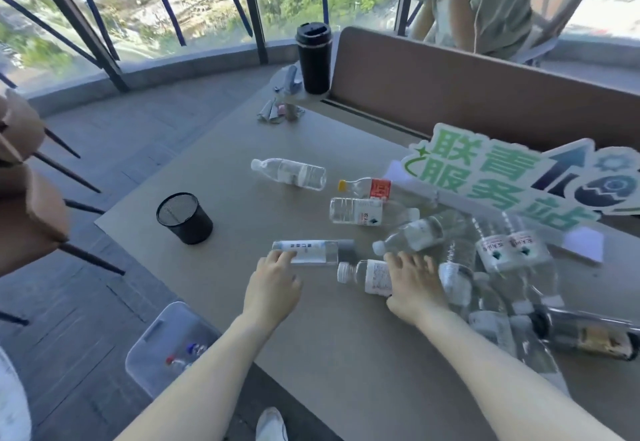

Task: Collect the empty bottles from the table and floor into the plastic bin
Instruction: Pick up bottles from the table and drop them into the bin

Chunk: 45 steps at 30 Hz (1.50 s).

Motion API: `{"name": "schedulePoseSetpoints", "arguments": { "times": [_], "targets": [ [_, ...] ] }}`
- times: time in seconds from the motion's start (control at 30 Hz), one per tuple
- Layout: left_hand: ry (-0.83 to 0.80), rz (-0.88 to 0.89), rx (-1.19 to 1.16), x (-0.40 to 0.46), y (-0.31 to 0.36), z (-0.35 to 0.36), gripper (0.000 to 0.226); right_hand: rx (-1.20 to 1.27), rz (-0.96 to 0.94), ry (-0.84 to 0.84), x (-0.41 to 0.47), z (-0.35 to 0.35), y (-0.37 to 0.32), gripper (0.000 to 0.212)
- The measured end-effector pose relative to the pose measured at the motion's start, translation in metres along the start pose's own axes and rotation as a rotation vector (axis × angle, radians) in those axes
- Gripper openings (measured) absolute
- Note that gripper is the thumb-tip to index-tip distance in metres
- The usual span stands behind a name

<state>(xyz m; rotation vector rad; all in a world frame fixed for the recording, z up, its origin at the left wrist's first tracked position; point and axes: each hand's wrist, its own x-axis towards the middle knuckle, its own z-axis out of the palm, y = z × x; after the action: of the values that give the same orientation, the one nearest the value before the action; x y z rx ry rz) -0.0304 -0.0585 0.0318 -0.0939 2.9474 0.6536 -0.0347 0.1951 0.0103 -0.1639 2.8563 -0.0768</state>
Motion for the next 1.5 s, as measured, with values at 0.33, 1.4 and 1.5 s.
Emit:
{"name": "schedulePoseSetpoints", "arguments": {
  "times": [0.33,1.4,1.5],
  "targets": [
    [-0.206,0.308,0.332,0.074,0.015,0.027,0.061,0.81,0.443,0.216,-0.035,-0.017,-0.004,0.067],
    [0.127,-1.213,-0.87,-0.135,-0.4,-0.044,0.065,0.717,-0.195,-0.406,-0.008,0.085,-0.433,0.05],
    [0.007,-1.204,-0.797,-0.139,-0.425,-0.043,0.056,0.637,-0.135,-0.424,0.007,0.107,-0.457,0.052]
  ]
}}
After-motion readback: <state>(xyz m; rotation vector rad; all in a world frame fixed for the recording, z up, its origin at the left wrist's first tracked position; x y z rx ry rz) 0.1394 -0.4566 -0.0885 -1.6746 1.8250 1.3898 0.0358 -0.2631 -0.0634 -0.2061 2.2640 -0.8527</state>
